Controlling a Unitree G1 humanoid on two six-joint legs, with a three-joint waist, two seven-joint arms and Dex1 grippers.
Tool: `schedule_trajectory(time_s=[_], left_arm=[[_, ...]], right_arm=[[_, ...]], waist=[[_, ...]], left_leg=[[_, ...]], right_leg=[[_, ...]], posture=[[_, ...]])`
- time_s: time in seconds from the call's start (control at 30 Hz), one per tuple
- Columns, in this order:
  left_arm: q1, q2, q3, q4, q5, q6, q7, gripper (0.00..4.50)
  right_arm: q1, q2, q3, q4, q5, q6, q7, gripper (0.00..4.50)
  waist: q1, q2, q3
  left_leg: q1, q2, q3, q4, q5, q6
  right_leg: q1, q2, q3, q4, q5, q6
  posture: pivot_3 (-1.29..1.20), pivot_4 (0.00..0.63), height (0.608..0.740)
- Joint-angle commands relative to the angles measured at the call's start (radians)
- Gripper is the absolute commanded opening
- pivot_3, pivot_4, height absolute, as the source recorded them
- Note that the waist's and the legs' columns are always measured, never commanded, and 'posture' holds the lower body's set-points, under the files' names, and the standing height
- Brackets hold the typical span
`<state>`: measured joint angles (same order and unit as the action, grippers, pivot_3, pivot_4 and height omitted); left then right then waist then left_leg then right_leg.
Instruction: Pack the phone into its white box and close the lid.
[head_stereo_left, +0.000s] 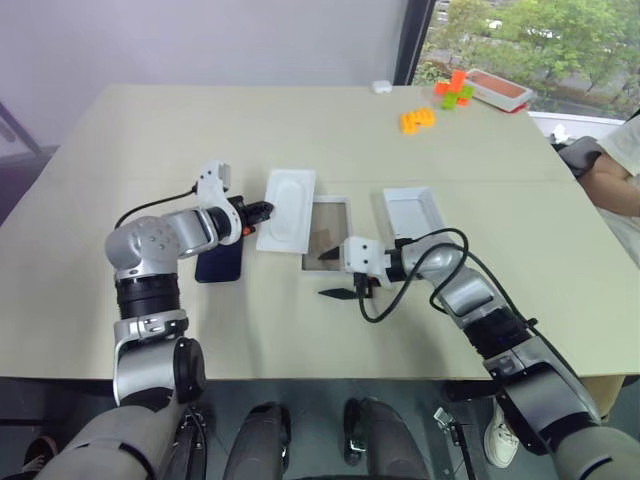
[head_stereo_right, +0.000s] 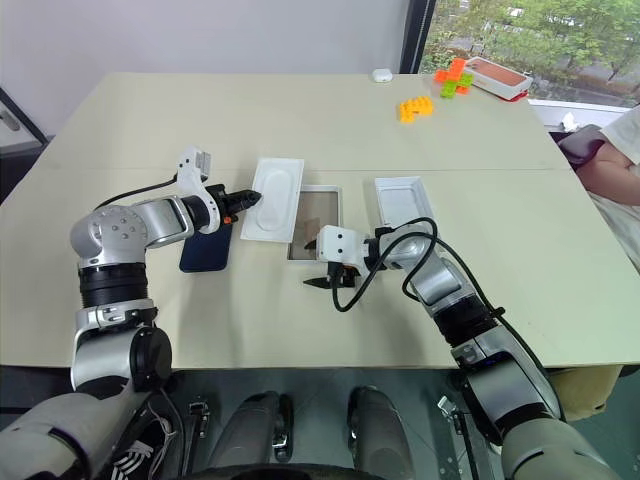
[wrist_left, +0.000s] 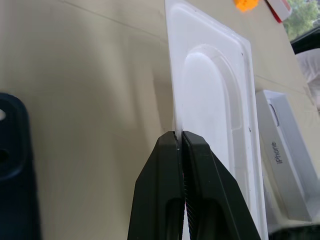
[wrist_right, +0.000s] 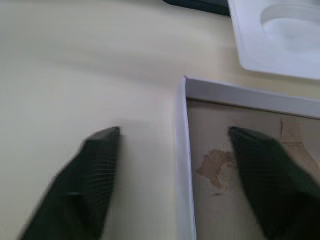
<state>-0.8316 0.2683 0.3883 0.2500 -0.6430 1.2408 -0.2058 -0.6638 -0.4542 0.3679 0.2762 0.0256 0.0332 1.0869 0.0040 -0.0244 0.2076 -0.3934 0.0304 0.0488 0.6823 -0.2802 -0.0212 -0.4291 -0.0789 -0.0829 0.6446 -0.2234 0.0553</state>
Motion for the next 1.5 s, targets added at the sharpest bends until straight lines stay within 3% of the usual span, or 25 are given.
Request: schedule_trajectory(time_s=[0.03, 0.27, 0.57, 1.3, 1.4, 1.5], left_arm=[[-0.03, -0.021, 0.021, -0.035, -0.028, 0.036, 0.022, 0.0], [-0.017, -0.153, 0.055, -0.038, -0.015, -0.04, 0.116, 0.0], [-0.019, -0.273, 0.009, -0.063, 0.012, -0.069, 0.23, 0.0], [0.022, -0.316, -0.053, -0.146, 0.055, 0.016, 0.307, 0.0], [0.021, -0.325, -0.042, -0.151, 0.052, 0.015, 0.312, 1.04], [0.019, -0.321, -0.04, -0.164, 0.049, 0.02, 0.307, 2.53]], right_arm=[[-0.011, -0.007, -0.141, -0.063, 0.134, 0.048, 0.009, 3.4], [0.033, -0.079, -0.345, -0.049, 0.297, 0.076, 0.046, 3.4], [0.046, -0.239, -0.359, 0.044, 0.269, 0.028, 0.183, 3.4], [0.003, -0.188, -0.341, 0.111, 0.198, -0.067, 0.14, 3.4], [0.003, -0.188, -0.34, 0.116, 0.193, -0.072, 0.137, 3.44], [0.0, -0.188, -0.337, 0.127, 0.186, -0.083, 0.136, 3.44]], waist=[[0.0, 0.0, 0.0], [0.008, 0.0, 0.0], [0.005, 0.0, 0.0], [0.007, 0.0, 0.0], [0.008, 0.0, 0.0], [0.006, 0.0, 0.0]], left_leg=[[0.0, 0.0, 0.0, 0.0, 0.0, 0.0], [-0.001, -0.001, 0.0, 0.0, 0.0, 0.001], [0.0, -0.002, 0.001, -0.001, -0.001, 0.002], [0.0, -0.002, 0.001, 0.0, 0.0, 0.001], [0.0, -0.002, 0.001, 0.0, -0.001, 0.001], [0.0, -0.002, 0.001, 0.0, -0.001, 0.001]], right_leg=[[0.0, 0.0, 0.0, 0.0, 0.0, 0.0], [0.001, -0.001, 0.0, -0.001, 0.0, 0.0], [0.001, 0.001, 0.0, -0.003, 0.0, 0.0], [0.001, 0.001, 0.0, -0.003, 0.0, 0.0], [0.001, 0.001, 0.0, -0.003, 0.0, 0.0], [0.001, 0.001, 0.0, -0.003, 0.0, 0.0]], posture=[[0.0, 0.15, 0.74], [0.0, 0.15, 0.74], [0.0, 0.15, 0.74], [0.0, 0.15, 0.74], [0.0, 0.15, 0.74], [0.0, 0.15, 0.74]])
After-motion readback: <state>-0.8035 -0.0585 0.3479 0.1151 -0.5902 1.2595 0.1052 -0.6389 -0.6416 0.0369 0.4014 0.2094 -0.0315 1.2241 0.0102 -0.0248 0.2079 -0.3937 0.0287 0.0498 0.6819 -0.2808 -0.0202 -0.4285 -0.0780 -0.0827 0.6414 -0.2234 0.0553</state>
